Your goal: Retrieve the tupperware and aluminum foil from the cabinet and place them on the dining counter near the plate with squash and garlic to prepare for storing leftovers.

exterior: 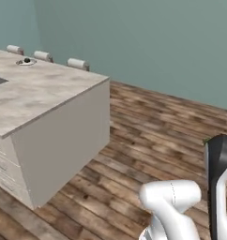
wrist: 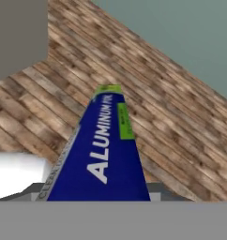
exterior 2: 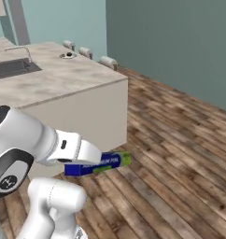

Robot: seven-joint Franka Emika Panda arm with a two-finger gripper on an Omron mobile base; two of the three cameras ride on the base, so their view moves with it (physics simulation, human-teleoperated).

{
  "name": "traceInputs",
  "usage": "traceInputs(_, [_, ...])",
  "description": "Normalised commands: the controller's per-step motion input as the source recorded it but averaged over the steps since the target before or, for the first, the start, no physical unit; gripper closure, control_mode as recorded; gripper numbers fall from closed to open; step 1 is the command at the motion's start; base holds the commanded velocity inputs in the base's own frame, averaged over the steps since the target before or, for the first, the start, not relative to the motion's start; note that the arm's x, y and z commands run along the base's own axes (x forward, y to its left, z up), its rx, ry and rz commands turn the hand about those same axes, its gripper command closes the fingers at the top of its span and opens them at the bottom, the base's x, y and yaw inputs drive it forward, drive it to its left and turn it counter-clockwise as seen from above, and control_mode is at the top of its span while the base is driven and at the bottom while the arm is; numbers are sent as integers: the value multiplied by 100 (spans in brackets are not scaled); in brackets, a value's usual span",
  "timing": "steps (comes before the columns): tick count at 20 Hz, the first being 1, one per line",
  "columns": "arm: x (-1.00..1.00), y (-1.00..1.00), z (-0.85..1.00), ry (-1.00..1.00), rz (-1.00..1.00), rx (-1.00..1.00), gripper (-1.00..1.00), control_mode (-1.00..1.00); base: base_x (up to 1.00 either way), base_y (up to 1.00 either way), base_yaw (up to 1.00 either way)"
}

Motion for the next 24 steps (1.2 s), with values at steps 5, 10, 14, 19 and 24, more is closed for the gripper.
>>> traceInputs(5, [0, 0, 0, 0, 0, 0, 100, 100, 100, -27, 40])
traceInputs(10, [0, 0, 0, 0, 0, 0, 100, 100, 100, -42, 38])
traceInputs(14, [0, 0, 0, 0, 0, 0, 100, 100, 100, -70, 31])
traceInputs(19, [0, 0, 0, 0, 0, 0, 100, 100, 100, -82, 27])
traceInputs(24, [0, 0, 0, 0, 0, 0, 100, 100, 100, -95, 24])
